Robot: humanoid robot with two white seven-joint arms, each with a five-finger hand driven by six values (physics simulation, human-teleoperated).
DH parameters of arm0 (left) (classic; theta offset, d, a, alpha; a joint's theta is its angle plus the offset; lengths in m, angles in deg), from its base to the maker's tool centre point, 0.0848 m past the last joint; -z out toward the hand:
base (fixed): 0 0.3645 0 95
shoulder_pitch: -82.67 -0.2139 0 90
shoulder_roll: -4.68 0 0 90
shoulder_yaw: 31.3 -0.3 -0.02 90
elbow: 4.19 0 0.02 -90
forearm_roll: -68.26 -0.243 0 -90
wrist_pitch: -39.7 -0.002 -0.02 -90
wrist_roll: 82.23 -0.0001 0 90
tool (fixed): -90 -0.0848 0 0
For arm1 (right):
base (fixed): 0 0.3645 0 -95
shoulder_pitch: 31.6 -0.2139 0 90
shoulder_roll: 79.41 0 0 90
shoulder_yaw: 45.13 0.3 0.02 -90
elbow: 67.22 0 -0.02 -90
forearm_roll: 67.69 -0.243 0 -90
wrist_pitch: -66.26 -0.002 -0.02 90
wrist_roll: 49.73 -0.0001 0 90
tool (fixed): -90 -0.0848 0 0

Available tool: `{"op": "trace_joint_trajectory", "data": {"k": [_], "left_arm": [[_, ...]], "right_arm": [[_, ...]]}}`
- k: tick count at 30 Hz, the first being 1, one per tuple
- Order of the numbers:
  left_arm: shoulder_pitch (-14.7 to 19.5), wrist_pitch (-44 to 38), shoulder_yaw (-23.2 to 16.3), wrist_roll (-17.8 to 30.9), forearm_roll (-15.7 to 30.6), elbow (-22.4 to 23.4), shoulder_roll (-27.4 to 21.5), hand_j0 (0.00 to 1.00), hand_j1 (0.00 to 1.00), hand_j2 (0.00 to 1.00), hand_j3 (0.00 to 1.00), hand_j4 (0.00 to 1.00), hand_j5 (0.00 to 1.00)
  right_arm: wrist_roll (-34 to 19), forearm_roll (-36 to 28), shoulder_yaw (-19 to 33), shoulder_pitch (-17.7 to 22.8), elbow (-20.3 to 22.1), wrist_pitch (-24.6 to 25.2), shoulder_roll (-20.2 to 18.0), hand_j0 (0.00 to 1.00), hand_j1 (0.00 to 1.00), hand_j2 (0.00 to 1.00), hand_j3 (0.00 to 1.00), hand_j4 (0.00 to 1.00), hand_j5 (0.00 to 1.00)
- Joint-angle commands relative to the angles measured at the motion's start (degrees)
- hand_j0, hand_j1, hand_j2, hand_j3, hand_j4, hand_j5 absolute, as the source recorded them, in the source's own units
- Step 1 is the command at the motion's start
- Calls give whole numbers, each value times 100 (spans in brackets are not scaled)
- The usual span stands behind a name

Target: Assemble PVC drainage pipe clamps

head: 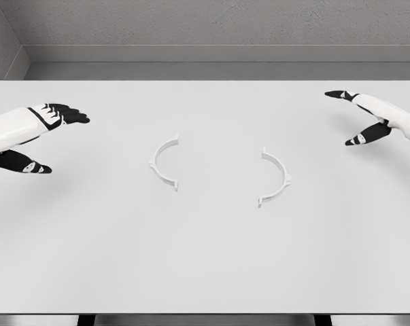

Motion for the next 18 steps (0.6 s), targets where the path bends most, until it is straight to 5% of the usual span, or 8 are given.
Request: {"op": "trace_joint_trajectory", "data": {"k": [1, 7, 10, 18], "left_arm": [[0, -12, 5, -3, 40, -11, -5, 100, 100, 100, 100, 100, 100], [9, -12, -4, 6, 5, -116, 83, 100, 100, 100, 100, 100, 100], [123, -12, 31, 322, -979, -37, 997, 100, 100, 100, 100, 100, 100], [554, -12, 40, 375, -1024, -46, 1217, 100, 100, 100, 100, 100, 100]], "right_arm": [[5, -43, -6, 0, 5, 13, -9, 100, 100, 100, 100, 100, 100], [14, -52, 38, 343, 330, 13, -18, 100, 100, 100, 100, 100, 100], [-3, -43, 11, 431, 471, 13, 0, 100, 100, 100, 100, 100, 100], [-12, -16, -164, 466, 1385, 13, 123, 100, 100, 100, 100, 100, 100]]}}
